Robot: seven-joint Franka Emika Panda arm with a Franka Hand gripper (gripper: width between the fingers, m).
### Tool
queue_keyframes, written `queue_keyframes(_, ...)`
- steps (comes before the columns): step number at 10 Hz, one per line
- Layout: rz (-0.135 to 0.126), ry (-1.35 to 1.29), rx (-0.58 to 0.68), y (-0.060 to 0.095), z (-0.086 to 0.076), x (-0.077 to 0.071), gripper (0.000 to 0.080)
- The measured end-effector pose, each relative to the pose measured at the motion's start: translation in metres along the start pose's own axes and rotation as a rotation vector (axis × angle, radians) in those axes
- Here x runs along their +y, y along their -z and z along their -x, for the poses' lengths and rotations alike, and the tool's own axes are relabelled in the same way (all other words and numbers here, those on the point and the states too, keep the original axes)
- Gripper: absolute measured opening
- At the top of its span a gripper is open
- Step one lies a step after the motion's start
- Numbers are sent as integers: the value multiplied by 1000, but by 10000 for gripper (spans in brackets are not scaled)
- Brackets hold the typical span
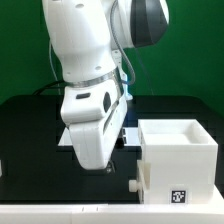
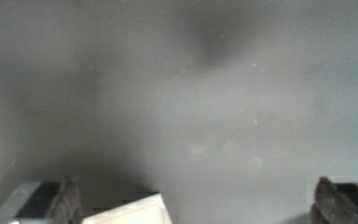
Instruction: Assemble drawer
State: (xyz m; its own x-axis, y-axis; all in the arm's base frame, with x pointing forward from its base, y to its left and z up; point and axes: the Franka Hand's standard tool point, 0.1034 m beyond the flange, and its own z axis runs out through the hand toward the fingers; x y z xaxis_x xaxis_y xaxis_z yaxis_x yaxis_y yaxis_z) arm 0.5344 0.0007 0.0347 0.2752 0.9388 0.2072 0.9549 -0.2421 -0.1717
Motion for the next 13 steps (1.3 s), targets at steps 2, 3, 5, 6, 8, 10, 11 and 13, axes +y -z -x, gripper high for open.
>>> queue_keyframes(2,-1,-1,0,-1,0,0,649)
queue_keyframes(3,30,-46,-2,2,3,-2,649)
queue_keyframes(5,102,-196,-40,20,16,-49,649)
queue_keyframes(6,116,-289,-49,29,14,-64,649)
queue_keyframes(8,157,-363,-49,30,-20,-80,649)
queue_keyframes(10,154,-363,-49,29,-18,-79,649)
queue_keyframes(11,154,-368,-49,29,-16,-79,649)
queue_keyframes(13,152,-378,-49,28,-19,-81,649)
